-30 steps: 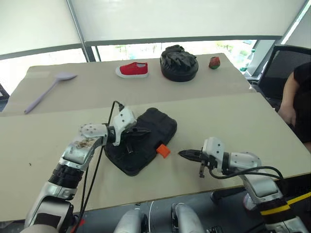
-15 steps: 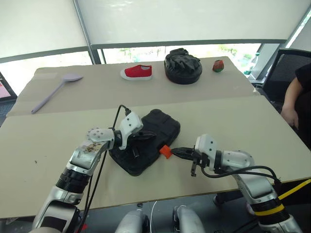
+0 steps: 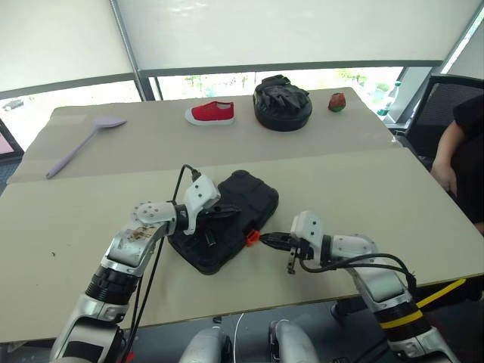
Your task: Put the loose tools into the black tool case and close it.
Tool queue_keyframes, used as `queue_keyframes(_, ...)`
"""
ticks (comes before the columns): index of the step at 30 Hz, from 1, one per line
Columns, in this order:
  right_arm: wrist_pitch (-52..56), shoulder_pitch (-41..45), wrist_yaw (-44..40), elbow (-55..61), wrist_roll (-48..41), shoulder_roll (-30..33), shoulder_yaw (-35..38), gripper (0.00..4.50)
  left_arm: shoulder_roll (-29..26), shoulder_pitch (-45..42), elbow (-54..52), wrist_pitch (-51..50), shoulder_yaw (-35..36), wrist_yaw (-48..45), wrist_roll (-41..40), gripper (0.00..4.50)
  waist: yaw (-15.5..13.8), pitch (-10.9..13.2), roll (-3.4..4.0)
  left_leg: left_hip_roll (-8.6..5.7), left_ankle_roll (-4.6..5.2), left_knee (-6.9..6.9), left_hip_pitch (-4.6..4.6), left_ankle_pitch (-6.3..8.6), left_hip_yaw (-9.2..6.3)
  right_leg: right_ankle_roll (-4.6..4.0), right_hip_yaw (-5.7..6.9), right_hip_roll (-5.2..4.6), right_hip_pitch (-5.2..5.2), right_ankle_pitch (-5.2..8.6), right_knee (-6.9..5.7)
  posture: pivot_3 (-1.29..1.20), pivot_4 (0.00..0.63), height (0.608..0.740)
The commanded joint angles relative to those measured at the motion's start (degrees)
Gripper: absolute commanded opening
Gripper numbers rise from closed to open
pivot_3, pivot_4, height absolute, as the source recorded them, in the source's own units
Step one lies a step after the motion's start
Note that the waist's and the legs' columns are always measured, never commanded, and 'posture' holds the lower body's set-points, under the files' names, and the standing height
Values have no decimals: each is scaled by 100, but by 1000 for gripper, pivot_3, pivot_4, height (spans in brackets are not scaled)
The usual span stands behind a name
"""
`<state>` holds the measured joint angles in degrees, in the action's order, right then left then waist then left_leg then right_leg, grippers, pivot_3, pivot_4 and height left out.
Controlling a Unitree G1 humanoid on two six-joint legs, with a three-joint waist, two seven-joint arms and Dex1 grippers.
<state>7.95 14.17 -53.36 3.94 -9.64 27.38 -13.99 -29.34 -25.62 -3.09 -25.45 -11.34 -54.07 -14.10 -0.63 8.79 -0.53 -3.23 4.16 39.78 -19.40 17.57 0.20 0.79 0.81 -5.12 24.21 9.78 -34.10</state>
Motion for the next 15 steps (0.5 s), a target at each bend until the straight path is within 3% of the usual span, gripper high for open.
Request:
queue_keyframes(1,60,-30,-13,437,-215,-17,110,0,17,244,311,-278,-309,-1,156,91,0,0,0,0,0,0,0,0,0,0,0,0,0,0,0,0,150,740)
queue_keyframes(6,308,-229,8,357,-28,147,-8,0,8,228,363,-258,-302,-26,159,91,-2,0,0,0,0,-1,0,0,-1,4,-2,-3,-1,2,1,0,150,740)
queue_keyframes(15,-82,-115,354,-159,24,-579,-147,0,-44,238,323,-351,-321,-64,159,91,3,0,0,0,0,-2,-2,0,-2,6,-2,-3,1,5,2,0,150,740)
